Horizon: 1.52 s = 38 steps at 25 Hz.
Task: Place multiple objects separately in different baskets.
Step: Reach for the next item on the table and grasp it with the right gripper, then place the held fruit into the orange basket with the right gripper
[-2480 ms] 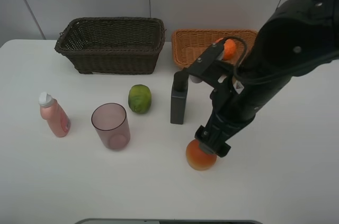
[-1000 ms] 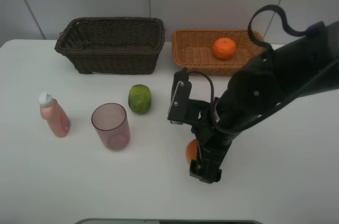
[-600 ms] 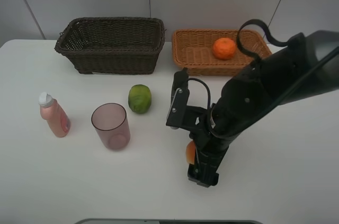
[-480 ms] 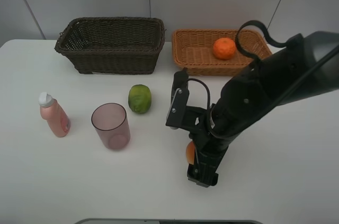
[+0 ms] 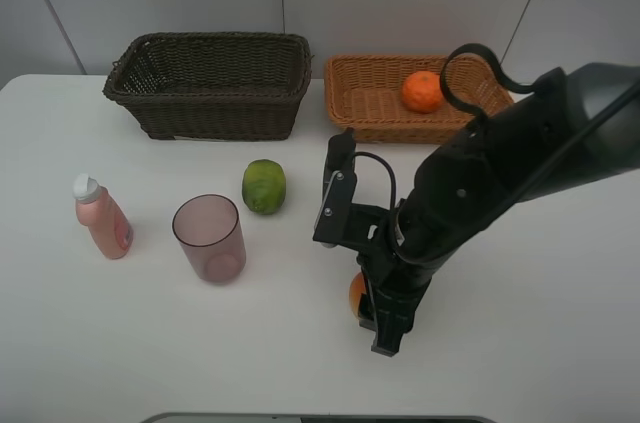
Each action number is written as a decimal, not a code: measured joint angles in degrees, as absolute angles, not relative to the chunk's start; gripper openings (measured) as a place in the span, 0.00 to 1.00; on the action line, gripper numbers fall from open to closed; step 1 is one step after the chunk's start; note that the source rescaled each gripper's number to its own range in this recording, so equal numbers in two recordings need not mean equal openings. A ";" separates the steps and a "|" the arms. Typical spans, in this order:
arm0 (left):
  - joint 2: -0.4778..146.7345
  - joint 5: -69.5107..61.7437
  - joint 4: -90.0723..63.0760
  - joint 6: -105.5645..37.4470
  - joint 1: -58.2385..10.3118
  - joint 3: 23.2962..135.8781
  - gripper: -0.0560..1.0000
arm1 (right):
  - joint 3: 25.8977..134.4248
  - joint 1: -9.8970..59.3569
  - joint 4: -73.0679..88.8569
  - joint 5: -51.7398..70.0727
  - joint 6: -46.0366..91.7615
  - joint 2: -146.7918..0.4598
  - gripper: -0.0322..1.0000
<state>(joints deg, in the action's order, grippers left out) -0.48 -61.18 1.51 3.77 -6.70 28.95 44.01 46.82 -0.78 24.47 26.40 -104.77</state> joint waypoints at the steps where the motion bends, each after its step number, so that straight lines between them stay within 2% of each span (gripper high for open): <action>1: -0.48 -61.18 1.51 3.77 -6.70 28.95 0.99 | 44.01 46.82 -0.78 24.53 26.40 -104.77 0.37; 28: -0.48 -61.18 1.51 3.77 -6.70 28.95 0.99 | 44.01 46.82 -0.31 24.88 26.23 -104.61 0.37; 38: -0.48 -61.18 1.51 3.77 -6.70 28.95 0.99 | 44.01 46.82 0.00 29.22 26.26 -97.99 0.37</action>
<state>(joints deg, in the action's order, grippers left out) -0.48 -61.18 1.51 3.77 -6.70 28.95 44.01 46.82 0.00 29.22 26.26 -97.99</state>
